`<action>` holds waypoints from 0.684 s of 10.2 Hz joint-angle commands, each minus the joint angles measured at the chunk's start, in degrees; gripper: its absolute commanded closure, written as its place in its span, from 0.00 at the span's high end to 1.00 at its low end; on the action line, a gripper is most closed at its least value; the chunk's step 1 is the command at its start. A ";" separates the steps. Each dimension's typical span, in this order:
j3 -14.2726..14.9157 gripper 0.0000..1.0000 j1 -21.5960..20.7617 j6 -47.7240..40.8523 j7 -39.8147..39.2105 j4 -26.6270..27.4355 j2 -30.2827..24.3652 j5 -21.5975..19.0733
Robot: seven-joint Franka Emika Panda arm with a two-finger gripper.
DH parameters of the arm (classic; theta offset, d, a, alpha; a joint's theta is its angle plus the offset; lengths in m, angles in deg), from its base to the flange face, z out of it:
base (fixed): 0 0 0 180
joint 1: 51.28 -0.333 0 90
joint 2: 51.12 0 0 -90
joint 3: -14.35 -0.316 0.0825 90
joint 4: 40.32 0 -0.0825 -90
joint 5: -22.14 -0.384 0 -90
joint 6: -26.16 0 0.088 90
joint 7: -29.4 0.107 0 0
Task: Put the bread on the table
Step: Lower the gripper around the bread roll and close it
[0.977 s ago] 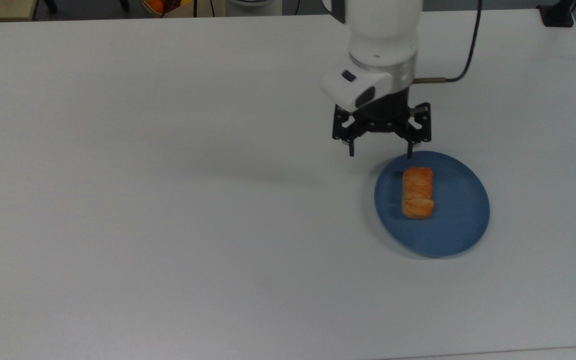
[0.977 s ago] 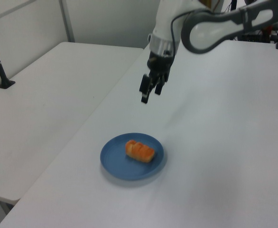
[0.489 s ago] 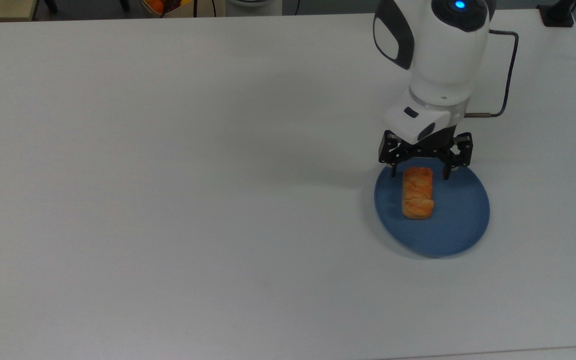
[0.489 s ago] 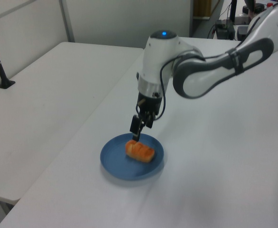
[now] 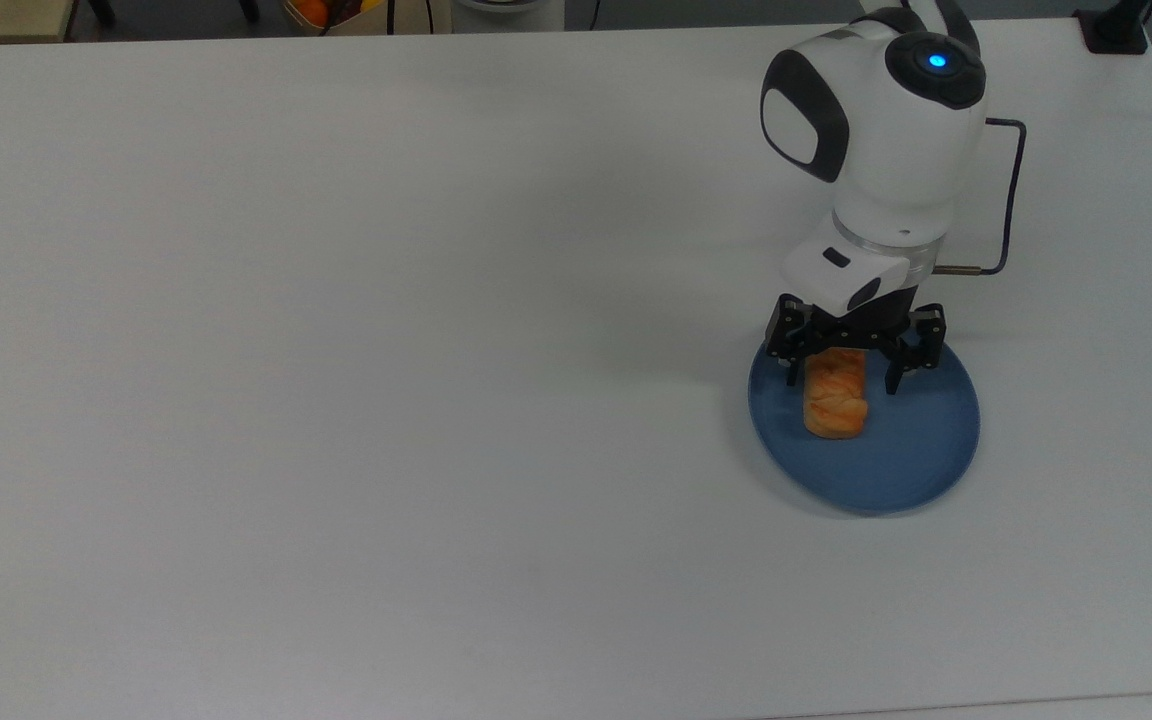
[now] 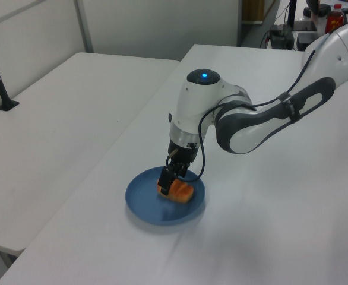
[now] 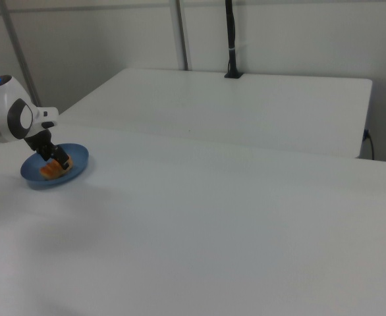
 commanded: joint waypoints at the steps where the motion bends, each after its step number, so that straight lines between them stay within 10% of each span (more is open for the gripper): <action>1: 0.55 0.81 -1.40 0.89 4.34 -1.21 1.88 4.01; 4: 0.55 0.44 -1.58 0.89 5.06 -1.30 1.97 4.91; 7: 0.55 0.27 -1.58 0.89 5.15 -1.30 1.88 5.79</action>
